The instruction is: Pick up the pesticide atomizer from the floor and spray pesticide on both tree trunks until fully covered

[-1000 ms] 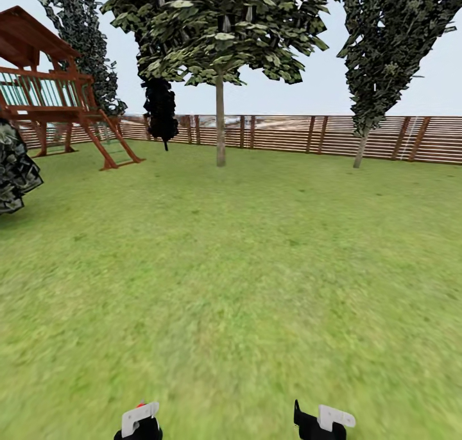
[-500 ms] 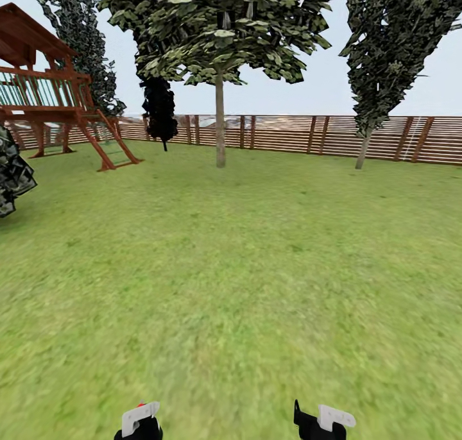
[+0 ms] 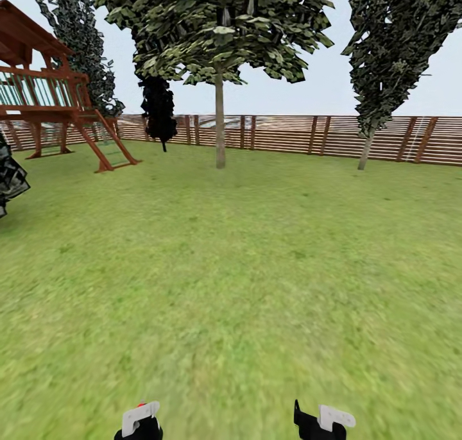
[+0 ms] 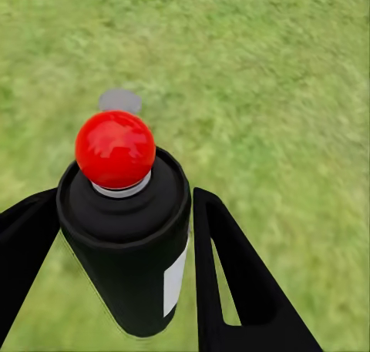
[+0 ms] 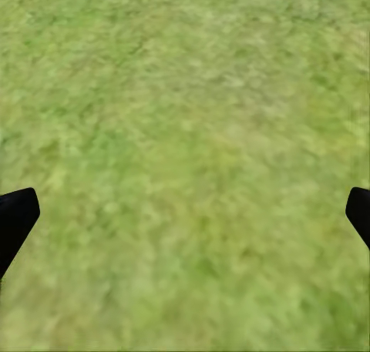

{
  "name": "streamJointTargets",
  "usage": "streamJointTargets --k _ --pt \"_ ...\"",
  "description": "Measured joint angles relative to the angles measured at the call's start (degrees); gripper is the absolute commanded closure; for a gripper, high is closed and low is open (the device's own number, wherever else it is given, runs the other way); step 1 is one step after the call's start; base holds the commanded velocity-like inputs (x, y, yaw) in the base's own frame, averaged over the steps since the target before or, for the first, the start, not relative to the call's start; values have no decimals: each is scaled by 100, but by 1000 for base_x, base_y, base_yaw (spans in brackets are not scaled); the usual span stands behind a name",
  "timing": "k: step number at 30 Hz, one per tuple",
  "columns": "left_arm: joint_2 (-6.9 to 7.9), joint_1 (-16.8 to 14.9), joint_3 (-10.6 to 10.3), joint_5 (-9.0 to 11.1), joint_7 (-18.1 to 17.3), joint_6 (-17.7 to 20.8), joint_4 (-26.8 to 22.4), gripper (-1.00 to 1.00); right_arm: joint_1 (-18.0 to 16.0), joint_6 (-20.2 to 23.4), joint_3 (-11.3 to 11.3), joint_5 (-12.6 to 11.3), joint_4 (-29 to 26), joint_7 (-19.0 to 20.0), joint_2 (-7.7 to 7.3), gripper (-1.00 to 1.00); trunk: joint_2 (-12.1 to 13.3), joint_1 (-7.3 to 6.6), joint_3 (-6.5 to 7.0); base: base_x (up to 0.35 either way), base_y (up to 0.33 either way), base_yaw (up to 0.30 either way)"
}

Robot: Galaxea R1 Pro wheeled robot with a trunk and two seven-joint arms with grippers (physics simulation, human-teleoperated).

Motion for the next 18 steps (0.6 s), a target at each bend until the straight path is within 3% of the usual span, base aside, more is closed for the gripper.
streamJointTargets --k 18 --pt "0 0 0 -8 -1 0 30 100 0 0 0 0 0 47 0 -100 0 0 0 339 0 0"
